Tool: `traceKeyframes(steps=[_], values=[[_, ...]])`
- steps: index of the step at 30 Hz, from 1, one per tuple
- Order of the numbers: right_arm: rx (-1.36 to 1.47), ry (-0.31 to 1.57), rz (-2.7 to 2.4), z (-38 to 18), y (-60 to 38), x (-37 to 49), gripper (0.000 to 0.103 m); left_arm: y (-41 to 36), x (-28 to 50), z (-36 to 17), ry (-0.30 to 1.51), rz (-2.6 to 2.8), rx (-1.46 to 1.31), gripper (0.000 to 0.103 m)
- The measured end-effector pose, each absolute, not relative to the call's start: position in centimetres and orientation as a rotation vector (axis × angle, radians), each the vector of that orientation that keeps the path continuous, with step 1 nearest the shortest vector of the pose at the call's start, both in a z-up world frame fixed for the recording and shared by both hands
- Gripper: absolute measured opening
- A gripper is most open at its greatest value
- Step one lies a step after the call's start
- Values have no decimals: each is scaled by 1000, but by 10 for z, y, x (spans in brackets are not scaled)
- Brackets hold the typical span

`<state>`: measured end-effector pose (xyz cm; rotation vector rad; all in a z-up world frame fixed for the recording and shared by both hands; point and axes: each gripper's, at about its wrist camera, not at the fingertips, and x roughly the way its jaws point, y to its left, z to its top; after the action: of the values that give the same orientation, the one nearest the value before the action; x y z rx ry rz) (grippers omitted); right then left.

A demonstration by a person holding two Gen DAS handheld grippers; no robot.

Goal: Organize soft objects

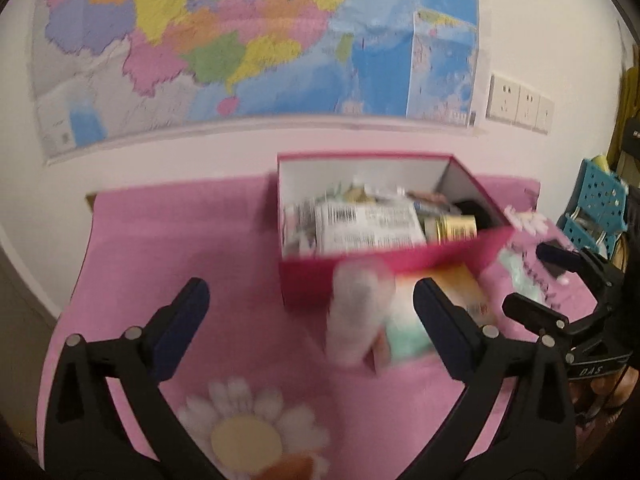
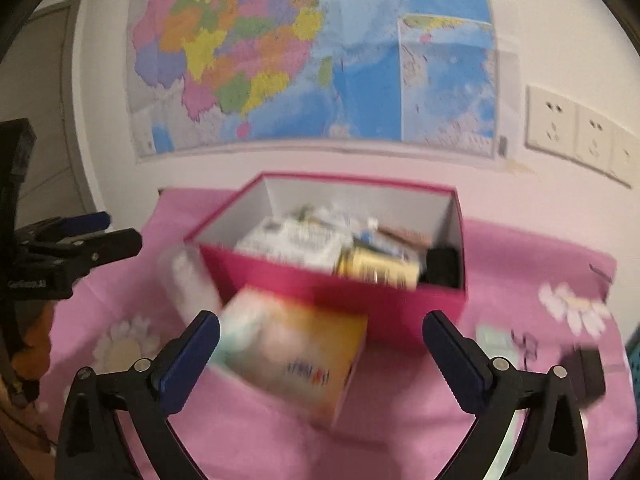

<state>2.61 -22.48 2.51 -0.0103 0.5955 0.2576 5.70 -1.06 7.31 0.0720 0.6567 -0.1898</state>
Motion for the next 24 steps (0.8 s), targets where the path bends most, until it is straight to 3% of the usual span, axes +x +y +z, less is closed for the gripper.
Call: traceKeyframes(steps=[7,24], values=[[-2,587,222,18,-219,-10,103,-25,24,44,707,-139,94,102],[49,583,210,11,-222,-39,103,-41,-9,36,663,-188,113,103]])
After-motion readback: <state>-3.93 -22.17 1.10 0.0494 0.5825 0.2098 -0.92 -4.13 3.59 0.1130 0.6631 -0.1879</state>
